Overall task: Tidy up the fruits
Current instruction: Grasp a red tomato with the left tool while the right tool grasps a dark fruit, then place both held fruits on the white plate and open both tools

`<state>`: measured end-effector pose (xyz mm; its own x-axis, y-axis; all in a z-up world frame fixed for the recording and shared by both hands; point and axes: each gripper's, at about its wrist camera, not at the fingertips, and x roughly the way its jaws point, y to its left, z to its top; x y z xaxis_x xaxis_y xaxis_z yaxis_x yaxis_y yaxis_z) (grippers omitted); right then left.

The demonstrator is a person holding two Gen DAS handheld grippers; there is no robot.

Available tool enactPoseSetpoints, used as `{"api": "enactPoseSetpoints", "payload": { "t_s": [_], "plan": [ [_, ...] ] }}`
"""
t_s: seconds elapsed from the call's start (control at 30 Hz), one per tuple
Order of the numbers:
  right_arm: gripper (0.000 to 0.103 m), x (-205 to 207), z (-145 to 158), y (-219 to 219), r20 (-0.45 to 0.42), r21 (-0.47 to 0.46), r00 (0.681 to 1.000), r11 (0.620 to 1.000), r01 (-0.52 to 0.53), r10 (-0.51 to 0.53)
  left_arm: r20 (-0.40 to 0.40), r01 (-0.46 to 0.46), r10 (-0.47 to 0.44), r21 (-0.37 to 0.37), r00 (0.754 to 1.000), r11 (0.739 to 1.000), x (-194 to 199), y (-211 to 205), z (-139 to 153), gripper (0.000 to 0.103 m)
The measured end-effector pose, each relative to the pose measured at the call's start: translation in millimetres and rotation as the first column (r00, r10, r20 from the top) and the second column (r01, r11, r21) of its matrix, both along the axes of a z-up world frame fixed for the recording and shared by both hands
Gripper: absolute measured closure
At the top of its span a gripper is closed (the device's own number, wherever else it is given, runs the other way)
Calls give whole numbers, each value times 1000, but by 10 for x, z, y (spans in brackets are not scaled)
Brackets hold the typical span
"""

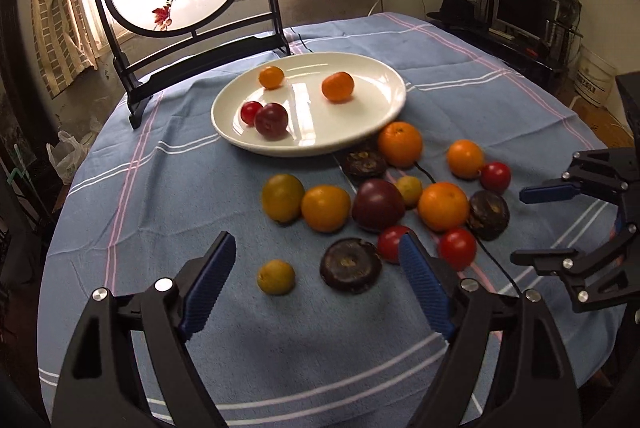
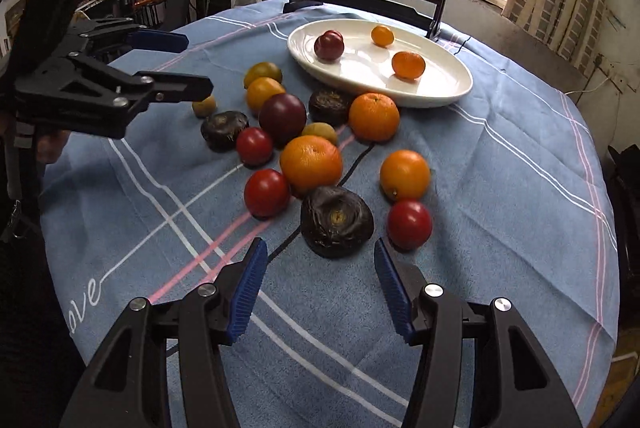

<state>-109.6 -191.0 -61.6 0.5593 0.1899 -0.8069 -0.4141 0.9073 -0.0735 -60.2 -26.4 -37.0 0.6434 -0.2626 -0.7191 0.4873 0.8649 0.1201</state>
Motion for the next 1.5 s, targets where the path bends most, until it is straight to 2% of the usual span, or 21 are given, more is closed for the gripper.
{"api": "enactPoseSetpoints", "payload": {
  "t_s": [0.1, 0.27, 0.3, 0.53, 0.67, 0.77, 0.87, 0.93, 1.0, 1.03, 1.17, 1.37, 1.5],
  "plan": [
    [47, 101, -52, 23, 1, -17, 1000, 1000, 5, -5, -26, 34, -34, 1, 999, 999, -98, -63, -72, 22],
    [48, 295, -127, -18, -33, 5, 999, 1000, 14, -13, -53, 98, -96, 27, 994, 995, -240, -208, -189, 22],
    [57, 319, -153, -15, -47, 9, 999, 1000, 8, -8, -60, 109, -107, 30, 992, 994, -254, -244, -210, 22],
    [59, 194, -95, -132, -27, 35, 999, 999, 27, -26, -93, 161, -158, 24, 983, 987, -321, -488, -285, 22],
    [58, 112, -7, -280, -3, 40, 998, 998, 56, -56, -104, 153, -151, 4, 983, 988, -296, -672, -311, 22],
    [58, 72, 35, -363, 10, 47, 997, 996, 72, -72, -134, 124, -122, 2, 983, 992, -216, -805, -357, 36],
    [58, 36, 41, -428, 15, 56, 997, 995, 80, -81, -145, 99, -98, 0, 985, 995, -154, -864, -386, 41],
    [58, 29, 26, -468, 13, 62, 996, 995, 84, -85, -151, 106, -105, -3, 983, 994, -158, -896, -377, 50],
    [58, 26, 11, -498, 9, 65, 996, 994, 91, -92, -181, 115, -113, 5, 977, 993, -144, -927, -410, 70],
    [58, 23, 5, -508, 8, 67, 996, 993, 93, -94, -193, 117, -113, 12, 975, 993, -134, -927, -438, 72],
    [58, -1, -5, -519, 8, 74, 996, 993, 94, -94, -194, 116, -113, 6, 974, 993, -140, -905, -454, 74],
    [58, -36, 42, -501, 17, 89, 996, 992, 89, -91, -146, 125, -131, -45, 981, 991, -229, -765, -287, 75],
    [58, -55, 42, -417, 2, 95, 998, 993, 69, -70, -132, 98, -104, -52, 986, 994, -221, -628, -220, 75]
  ]
}}
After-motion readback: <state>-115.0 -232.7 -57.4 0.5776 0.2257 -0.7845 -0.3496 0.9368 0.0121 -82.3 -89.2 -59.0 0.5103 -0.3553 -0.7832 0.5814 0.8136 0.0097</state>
